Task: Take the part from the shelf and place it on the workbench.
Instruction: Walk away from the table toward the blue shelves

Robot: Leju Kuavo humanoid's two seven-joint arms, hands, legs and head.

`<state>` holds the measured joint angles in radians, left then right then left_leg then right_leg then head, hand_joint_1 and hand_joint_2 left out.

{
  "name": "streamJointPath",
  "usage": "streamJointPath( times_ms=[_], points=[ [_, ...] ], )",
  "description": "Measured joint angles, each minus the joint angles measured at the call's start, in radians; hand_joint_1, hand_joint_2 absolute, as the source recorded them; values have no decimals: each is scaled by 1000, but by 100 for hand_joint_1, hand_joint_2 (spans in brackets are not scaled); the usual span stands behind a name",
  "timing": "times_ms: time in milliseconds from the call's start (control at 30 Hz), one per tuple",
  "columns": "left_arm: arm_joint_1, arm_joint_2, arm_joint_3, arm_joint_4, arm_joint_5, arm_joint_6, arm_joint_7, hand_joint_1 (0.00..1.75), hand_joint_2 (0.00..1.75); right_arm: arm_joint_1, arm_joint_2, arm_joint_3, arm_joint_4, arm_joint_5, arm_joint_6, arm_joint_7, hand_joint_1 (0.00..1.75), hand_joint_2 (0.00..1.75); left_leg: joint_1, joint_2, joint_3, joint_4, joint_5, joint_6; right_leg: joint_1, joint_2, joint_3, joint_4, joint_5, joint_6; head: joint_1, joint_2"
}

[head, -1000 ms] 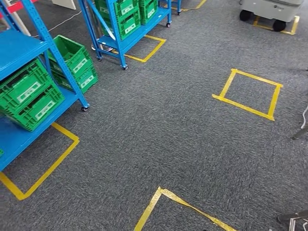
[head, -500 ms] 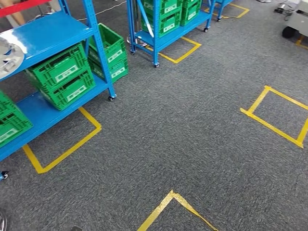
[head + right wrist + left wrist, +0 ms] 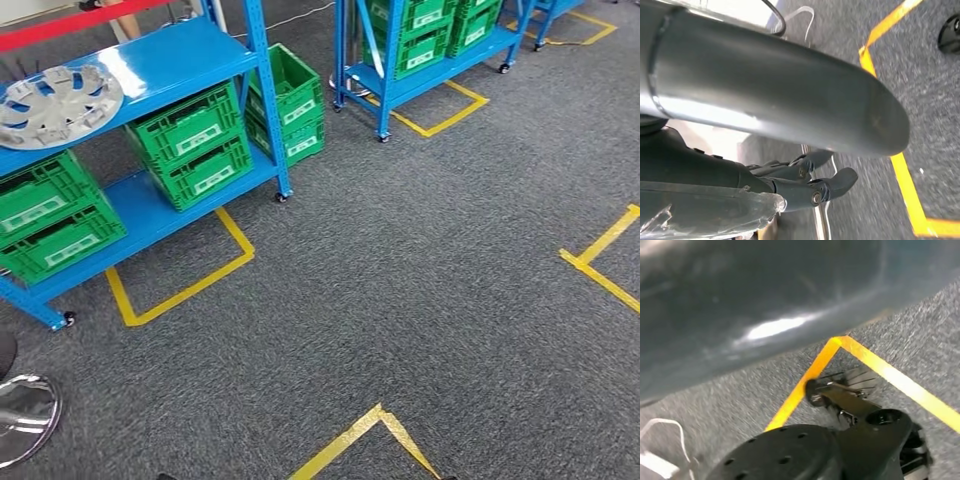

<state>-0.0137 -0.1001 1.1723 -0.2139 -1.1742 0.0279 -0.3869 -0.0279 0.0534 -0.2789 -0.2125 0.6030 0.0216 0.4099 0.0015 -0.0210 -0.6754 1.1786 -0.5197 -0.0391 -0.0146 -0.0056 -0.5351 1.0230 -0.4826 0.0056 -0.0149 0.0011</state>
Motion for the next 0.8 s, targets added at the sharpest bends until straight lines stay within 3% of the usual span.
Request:
streamJointPath(
  times_ms=[67,100,133,200,267,333,367,433,500,533,567,600,667,700,767,800],
  points=[
    [-3,-1,5,0,7,-1,-1,0,0,1,0,0,0,5,-7,0,0,0,1,9,-40,88,-25,-2,2,-32,0,0,-2,-3,0,0],
    [-3,-1,8,0,10,-1,-1,0,0,1,1,0,0,8,-10,0,0,0,1,10,-34,81,-10,-1,3,-46,1,0,-3,-3,0,0],
    [-3,-1,11,0,13,-1,-2,0,0,-1,2,1,0,12,-13,0,0,0,0,16,-9,37,19,1,3,-59,3,0,-5,-2,0,0],
    [-5,-2,15,-1,15,0,-2,0,0,-3,2,1,0,18,-18,0,0,0,-6,63,62,-94,76,9,7,-82,8,2,-10,4,-1,0],
    [-10,-3,19,-1,17,4,-4,0,0,-3,3,2,0,21,-23,-1,0,0,-13,102,101,-171,93,21,14,-104,13,2,-17,14,-1,0],
    [-12,-6,24,-2,22,11,-5,0,0,-5,4,2,0,24,-26,-2,0,0,-14,86,102,-184,90,34,17,-129,21,-2,-22,23,1,0],
    [-10,-8,27,-2,24,14,-5,0,0,-7,4,2,-1,26,-27,-2,0,0,-12,73,103,-187,91,39,16,-127,24,0,-26,28,2,0],
    [-10,-11,33,-3,28,19,-6,0,0,-7,6,3,-1,28,-29,-4,0,0,-6,48,105,-192,97,51,12,-79,6,48,-60,39,7,0],
    [-14,-12,37,-5,31,24,-9,0,0,-2,7,3,-1,31,-30,-9,0,0,-2,21,103,-192,99,58,7,-17,-53,174,-122,46,15,0],
    [-15,-14,38,-5,32,30,-15,0,0,1,8,3,-1,31,-31,-12,0,0,-2,5,103,-192,100,60,5,-4,-87,238,-144,48,16,0],
    [-15,-15,40,-6,33,37,-23,0,0,3,8,3,-1,32,-32,-12,0,0,-2,-10,103,-191,100,61,5,1,-110,276,-149,50,16,0],
    [-15,-17,41,-6,34,45,-31,0,0,5,8,3,-1,32,-34,-12,0,0,-1,-26,103,-191,100,60,4,3,-117,277,-133,50,17,0],
    [-15,-20,44,-6,37,51,-42,0,0,6,8,3,-1,32,-38,-12,0,0,1,-56,105,-190,101,56,0,20,-78,172,-60,51,17,0],
    [-16,-22,46,-6,39,51,-43,0,0,7,8,3,-1,33,-39,-12,0,0,1,-70,104,-187,101,50,-4,45,-50,102,-29,52,18,0],
    [-18,-23,49,-6,41,51,-43,0,0,7,10,3,-1,33,-43,-18,0,0,0,-94,97,-183,103,37,-11,85,-13,20,-2,48,18,0],
    [-17,-24,50,-6,39,51,-41,0,0,8,11,3,-1,32,-45,-21,0,0,1,-104,92,-183,106,29,-10,90,-9,12,-4,43,18,0]
  ],
)
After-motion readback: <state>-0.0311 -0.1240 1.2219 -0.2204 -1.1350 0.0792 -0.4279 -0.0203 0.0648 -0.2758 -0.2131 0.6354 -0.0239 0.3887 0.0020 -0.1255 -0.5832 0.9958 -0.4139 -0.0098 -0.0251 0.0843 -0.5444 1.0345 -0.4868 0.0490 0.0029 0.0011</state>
